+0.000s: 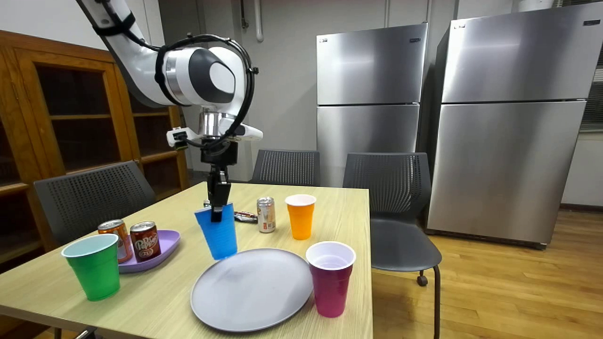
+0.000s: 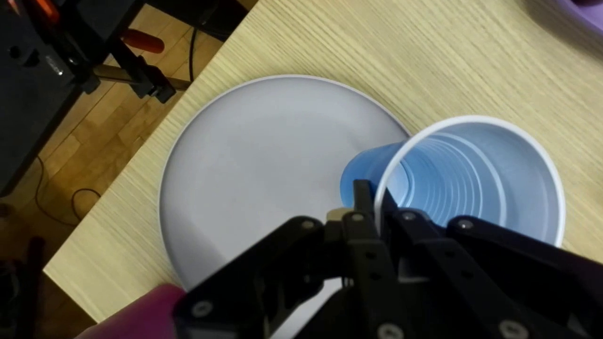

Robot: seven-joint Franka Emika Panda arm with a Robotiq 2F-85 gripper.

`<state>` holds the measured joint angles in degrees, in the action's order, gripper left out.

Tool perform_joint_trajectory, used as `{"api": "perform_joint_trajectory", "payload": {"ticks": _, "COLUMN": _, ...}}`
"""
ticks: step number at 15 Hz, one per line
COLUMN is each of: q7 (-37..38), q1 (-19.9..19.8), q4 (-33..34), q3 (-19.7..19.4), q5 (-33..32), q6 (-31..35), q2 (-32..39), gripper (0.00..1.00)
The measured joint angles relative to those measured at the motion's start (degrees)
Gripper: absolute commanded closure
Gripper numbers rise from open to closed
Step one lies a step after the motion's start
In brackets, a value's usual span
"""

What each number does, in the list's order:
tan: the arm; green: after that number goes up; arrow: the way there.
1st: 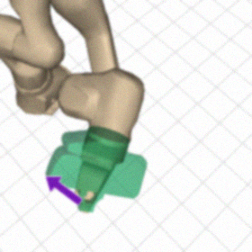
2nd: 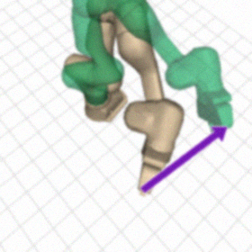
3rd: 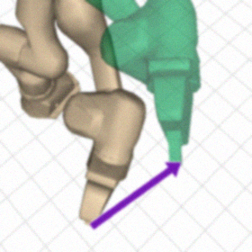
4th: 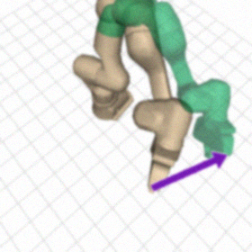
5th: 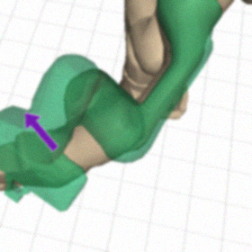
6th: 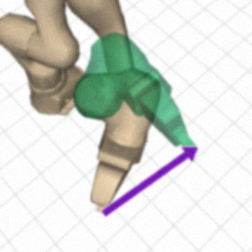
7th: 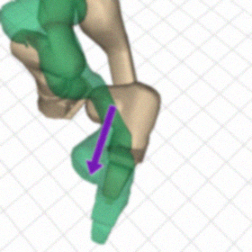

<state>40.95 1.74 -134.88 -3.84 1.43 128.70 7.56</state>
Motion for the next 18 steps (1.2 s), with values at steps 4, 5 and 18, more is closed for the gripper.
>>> {"api": "perform_joint_trajectory", "payload": {"ticks": 4, "q7": -0.08, "q1": -0.83, "q4": -0.88, "q3": -0.89, "q5": 0.00, "q6": 4.11, "q2": 1.99, "gripper": 0.99}}
{"api": "perform_joint_trajectory", "payload": {"ticks": 5, "q7": -0.17, "q1": -0.98, "q4": -1.13, "q3": -1.12, "q5": 0.00, "q6": 5.50, "q2": 2.50, "gripper": 0.99}}
{"api": "perform_joint_trajectory", "payload": {"ticks": 18, "q7": -4.57, "q1": -1.51, "q4": -2.09, "q3": -1.52, "q5": 5.90, "q6": 13.40, "q2": 5.67, "gripper": 0.55}}
